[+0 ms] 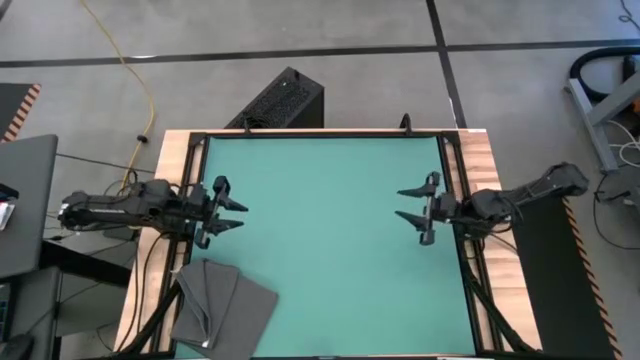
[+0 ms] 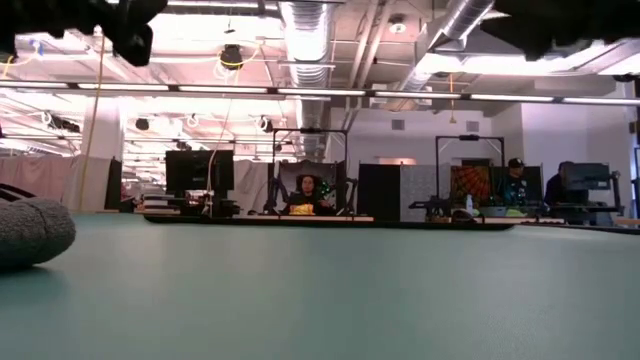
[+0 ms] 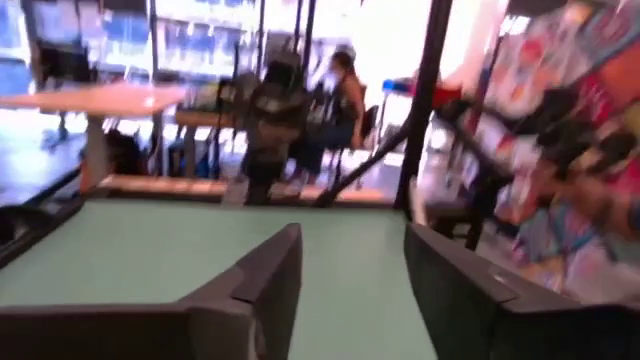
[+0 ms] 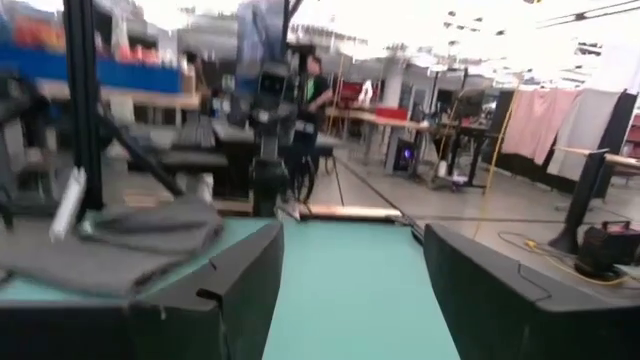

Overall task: Roll towel into tight, uniform cylinder
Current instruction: Roll the gray towel

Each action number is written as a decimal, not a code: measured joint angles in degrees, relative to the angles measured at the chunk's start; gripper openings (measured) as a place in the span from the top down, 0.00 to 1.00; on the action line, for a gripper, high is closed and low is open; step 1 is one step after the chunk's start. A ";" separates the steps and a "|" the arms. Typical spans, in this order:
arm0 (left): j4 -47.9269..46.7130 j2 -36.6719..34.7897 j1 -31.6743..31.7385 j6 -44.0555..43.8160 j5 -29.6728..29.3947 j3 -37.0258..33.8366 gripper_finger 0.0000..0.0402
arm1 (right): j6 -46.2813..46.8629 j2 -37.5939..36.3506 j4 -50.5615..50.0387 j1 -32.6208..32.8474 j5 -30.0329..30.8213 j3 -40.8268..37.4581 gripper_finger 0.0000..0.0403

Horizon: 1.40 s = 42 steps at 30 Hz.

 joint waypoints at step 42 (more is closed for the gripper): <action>-75.48 29.46 -6.07 -18.63 -9.37 30.41 0.57 | -20.89 95.60 -47.96 -6.12 -27.74 98.26 0.33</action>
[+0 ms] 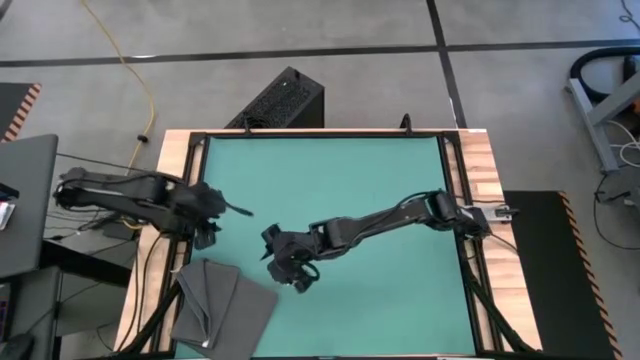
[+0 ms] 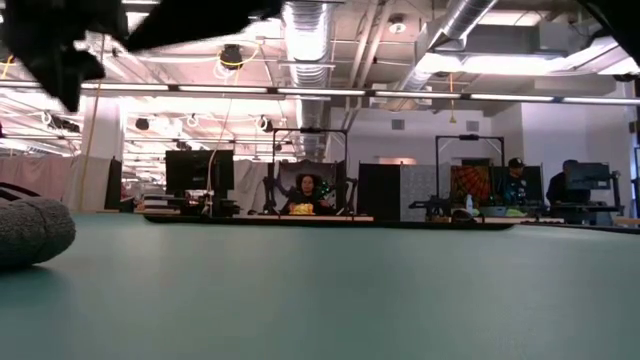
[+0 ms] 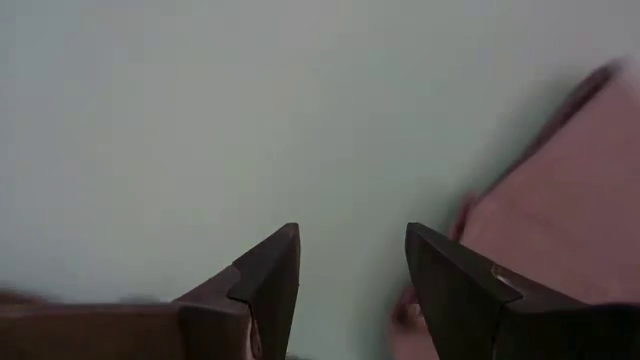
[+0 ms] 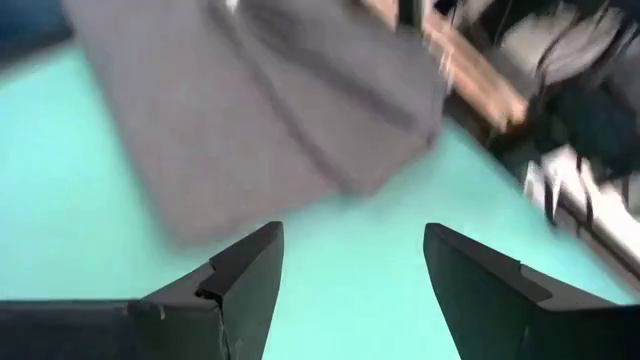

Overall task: Roll towel into tight, uniform cylinder
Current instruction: Roll the gray towel

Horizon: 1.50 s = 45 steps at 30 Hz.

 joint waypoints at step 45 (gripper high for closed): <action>31.49 15.64 -24.29 -4.25 11.06 -19.08 0.49 | 15.72 -17.88 -27.65 0.72 5.70 0.22 0.33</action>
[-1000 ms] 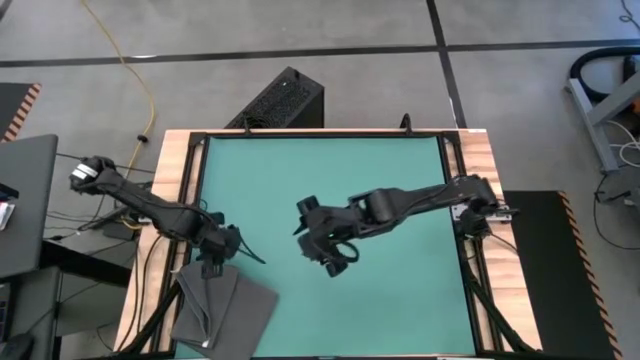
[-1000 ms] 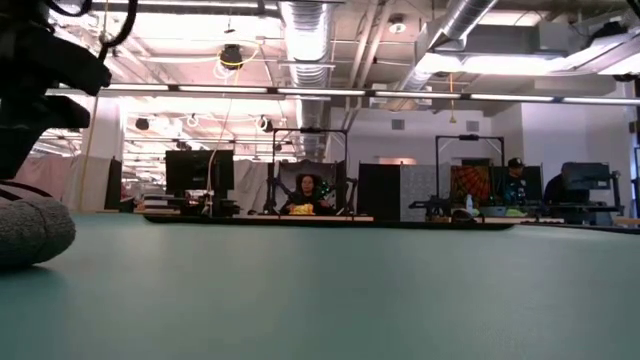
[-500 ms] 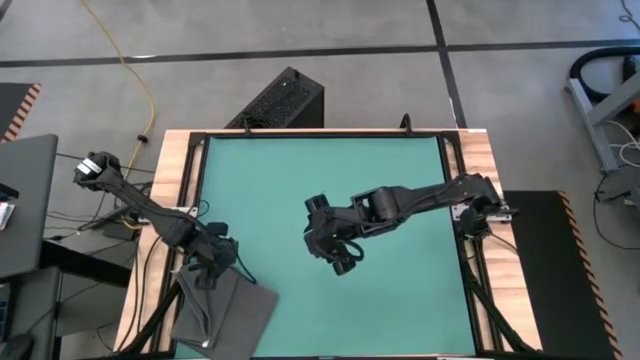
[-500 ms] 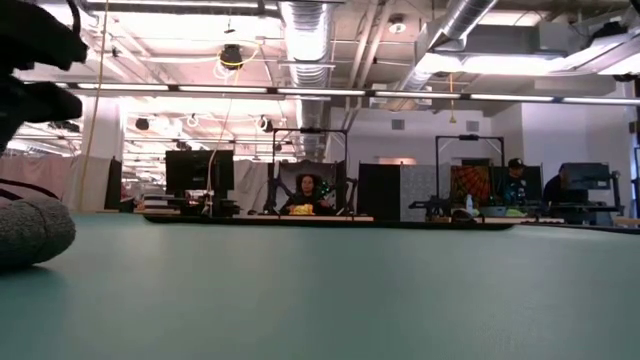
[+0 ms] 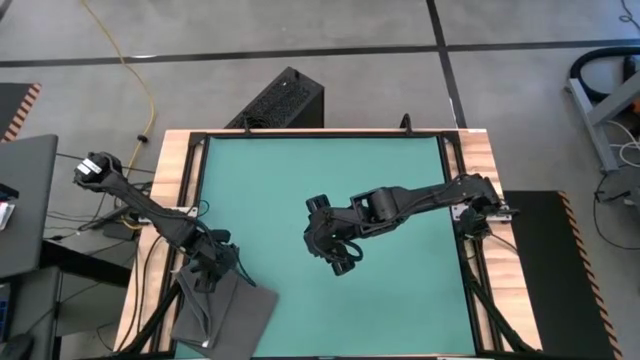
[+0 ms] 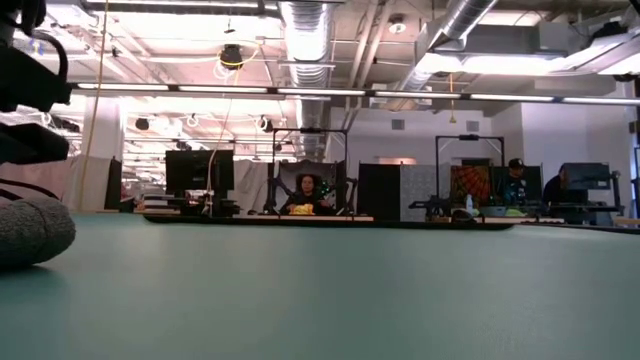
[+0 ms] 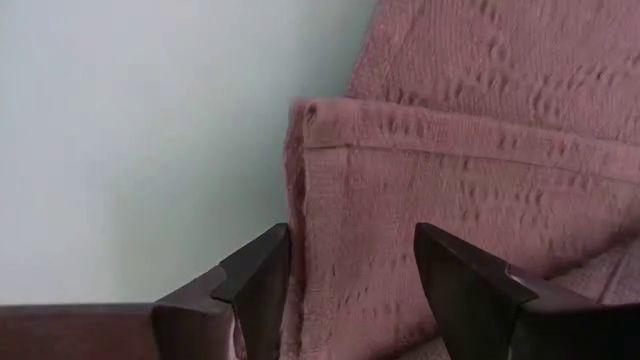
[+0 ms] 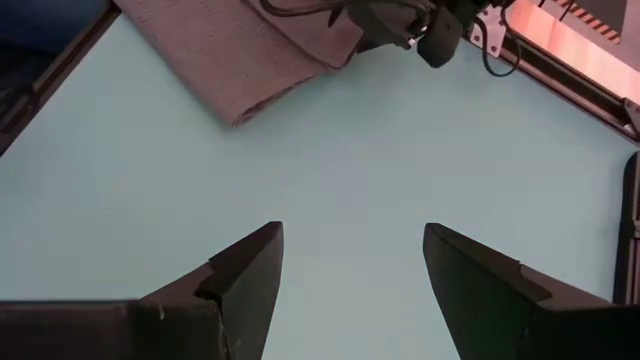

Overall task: Roll towel into tight, uniform cylinder
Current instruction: Roll the gray towel

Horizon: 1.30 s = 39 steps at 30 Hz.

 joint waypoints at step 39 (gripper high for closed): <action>10.55 8.43 8.14 17.59 -1.22 1.05 1.00 | 27.72 0.00 -3.62 3.37 -0.13 -9.96 0.33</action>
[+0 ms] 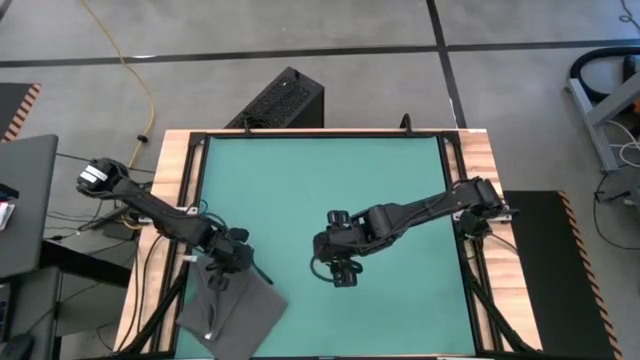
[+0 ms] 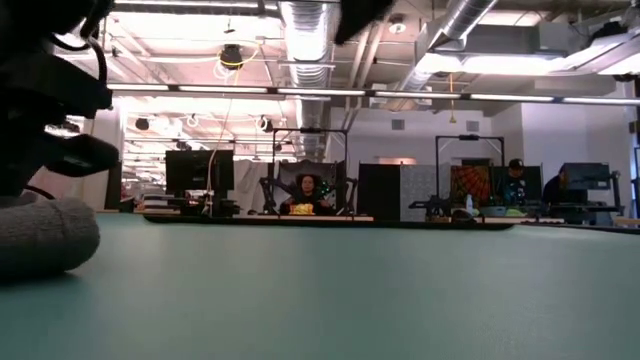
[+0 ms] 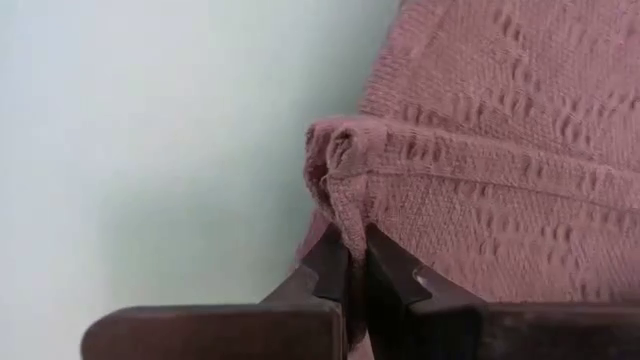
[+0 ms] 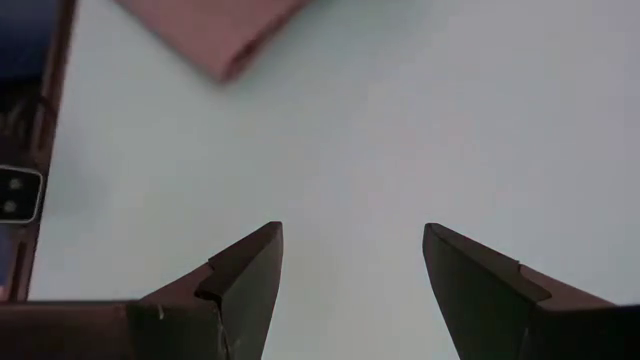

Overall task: Roll towel into tight, uniform cylinder
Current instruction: Roll the gray towel

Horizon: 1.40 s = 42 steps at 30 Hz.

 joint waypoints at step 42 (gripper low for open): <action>33.89 -0.19 23.14 23.36 10.13 0.07 1.00 | -44.71 0.16 24.48 1.18 9.07 -6.65 0.33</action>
